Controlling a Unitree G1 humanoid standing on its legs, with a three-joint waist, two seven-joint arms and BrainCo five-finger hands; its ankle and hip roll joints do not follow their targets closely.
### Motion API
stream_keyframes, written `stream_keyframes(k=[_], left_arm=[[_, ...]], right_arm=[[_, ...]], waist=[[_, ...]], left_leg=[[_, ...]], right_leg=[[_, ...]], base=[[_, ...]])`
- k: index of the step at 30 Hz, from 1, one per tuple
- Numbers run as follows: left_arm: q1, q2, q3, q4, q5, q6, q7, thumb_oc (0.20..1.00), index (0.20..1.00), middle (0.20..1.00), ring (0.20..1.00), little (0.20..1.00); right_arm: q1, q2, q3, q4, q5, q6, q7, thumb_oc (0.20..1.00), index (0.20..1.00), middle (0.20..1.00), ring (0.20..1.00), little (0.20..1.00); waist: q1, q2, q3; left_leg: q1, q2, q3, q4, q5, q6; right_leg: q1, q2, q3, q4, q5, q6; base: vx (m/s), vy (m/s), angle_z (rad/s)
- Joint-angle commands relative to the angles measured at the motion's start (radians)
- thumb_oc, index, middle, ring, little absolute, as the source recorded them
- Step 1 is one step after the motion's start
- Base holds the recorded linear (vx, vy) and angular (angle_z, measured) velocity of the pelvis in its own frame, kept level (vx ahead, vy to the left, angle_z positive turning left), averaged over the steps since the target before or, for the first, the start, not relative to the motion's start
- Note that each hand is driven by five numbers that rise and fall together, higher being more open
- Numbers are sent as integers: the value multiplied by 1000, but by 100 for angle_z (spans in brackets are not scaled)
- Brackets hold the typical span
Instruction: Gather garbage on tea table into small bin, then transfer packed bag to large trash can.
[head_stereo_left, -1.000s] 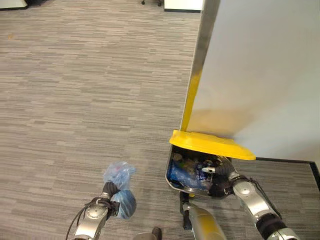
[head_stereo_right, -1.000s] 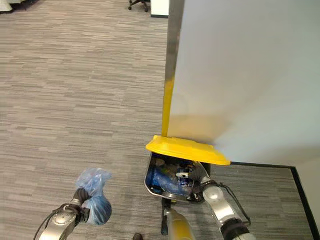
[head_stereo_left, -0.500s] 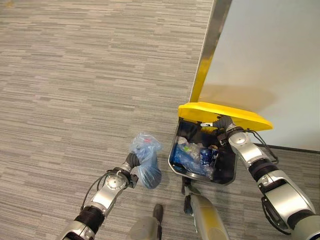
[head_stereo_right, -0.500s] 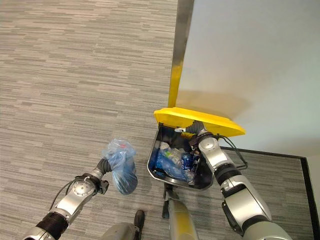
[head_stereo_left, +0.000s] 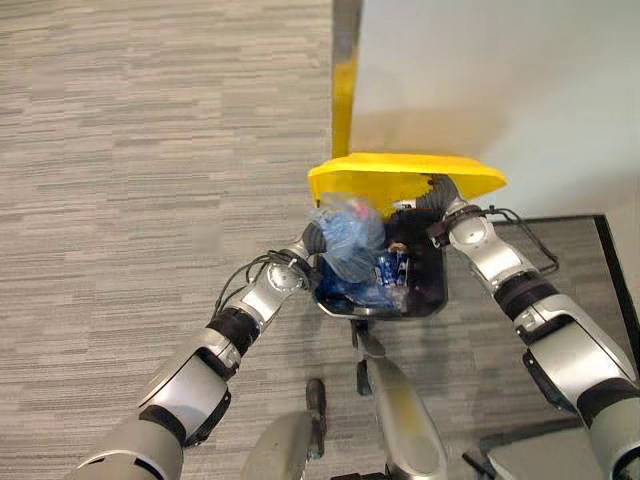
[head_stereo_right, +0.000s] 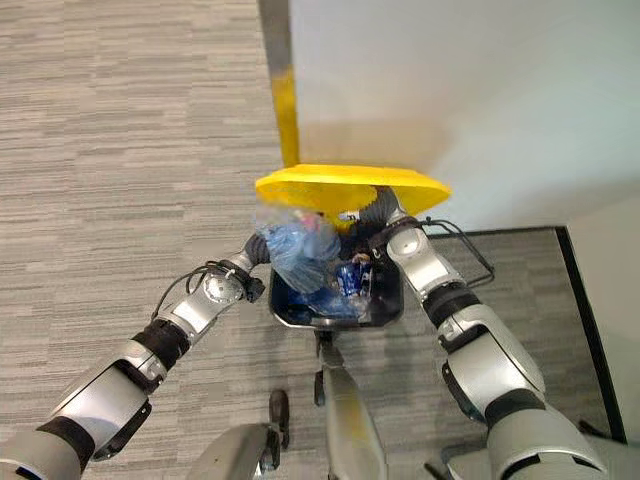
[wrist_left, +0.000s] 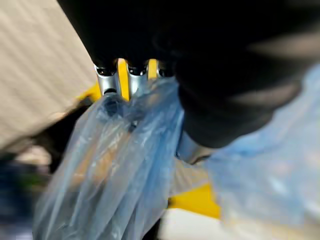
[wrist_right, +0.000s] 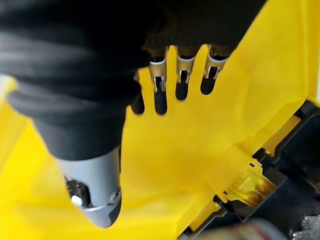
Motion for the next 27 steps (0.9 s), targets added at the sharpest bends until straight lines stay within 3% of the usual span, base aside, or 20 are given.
stream_keyframes(k=[1, 2, 3, 7, 13, 15, 18, 19, 23, 27], left_arm=[[-3, -1, -3, -36, 95, -15, 49, 200, 200, 200, 200, 200], [-22, -12, -9, 16, 129, 3, 54, 200, 200, 200, 200, 200], [-27, -25, -10, 65, 157, 16, 52, 1000, 1000, 1000, 1000, 1000], [4, -24, 9, 71, 187, 30, 45, 1000, 1000, 1000, 1000, 1000], [137, 23, 91, -114, 126, 4, 40, 1000, 1000, 1000, 1000, 1000], [269, 62, 174, -262, 75, -20, 19, 1000, 1000, 1000, 1000, 1000], [395, 91, 248, -351, 31, -29, -17, 1000, 1000, 1000, 1000, 1000], [398, 92, 248, -354, 31, -28, -18, 1000, 1000, 1000, 1000, 1000], [648, 142, 428, -390, -31, -25, -70, 1000, 1000, 1000, 1000, 1000], [772, 162, 539, -381, -31, -17, -84, 1000, 1000, 1000, 1000, 1000]], right_arm=[[-103, -3, 22, -60, 52, -60, -64, 1000, 1000, 1000, 1000, 1000], [-101, 3, 24, -117, 55, -73, -75, 1000, 1000, 1000, 1000, 1000], [-93, 2, 27, -168, 47, -81, -81, 1000, 1000, 1000, 1000, 1000], [-64, 6, 37, -244, 39, -91, -77, 1000, 1000, 1000, 1000, 1000], [64, 21, -12, -309, 11, -90, -55, 1000, 1000, 1000, 1000, 1000], [203, 0, -71, -357, -21, -85, -21, 1000, 1000, 1000, 1000, 1000], [326, -5, -129, -403, -33, -81, 5, 1000, 1000, 1000, 1000, 1000], [329, -5, -129, -405, -33, -80, 5, 1000, 1000, 1000, 1000, 1000], [593, 8, -266, -465, -63, -70, 63, 1000, 1000, 1000, 1000, 1000], [713, 4, -332, -479, -91, -65, 91, 1000, 1000, 1000, 1000, 1000]], waist=[[33, 16, -17], [20, 17, -2], [10, 19, 8], [1, 24, 18], [16, 21, -10], [39, 11, -45], [53, 6, -71], [53, 6, -72], [80, -11, -102], [90, -21, -120]], left_leg=[[22, -20, 5, 7, -100, 0], [3, -19, 11, 22, -102, 0], [-20, -20, 16, 46, -110, 2], [-53, -18, 26, 81, -124, 5], [-17, -18, 21, 81, -134, 6], [13, -16, 9, 76, -135, 5], [47, -15, 1, 63, -136, 6], [48, -15, 0, 61, -136, 6], [109, -32, -20, 52, -134, 11], [125, -46, -18, 48, -122, 15]], right_leg=[[-86, -28, -85, 25, 48, 62], [-100, -28, -83, 32, 49, 60], [-114, -29, -78, 38, 49, 60], [-131, -28, -76, 44, 52, 55], [-84, -26, -76, 24, 59, 57], [-42, -33, -82, 6, 63, 59], [-7, -38, -90, -7, 67, 61], [-5, -38, -90, -8, 67, 61], [76, -56, -92, -44, 96, 79], [103, -61, -108, -63, 107, 95]], base=[[-5, 39, -5], [16, 30, -7], [14, 23, -7], [29, 16, -5], [19, 0, 9], [-13, -40, 23], [-10, -6, 16], [-28, 13, 11], [-47, 18, 9], [-43, 40, 14]])
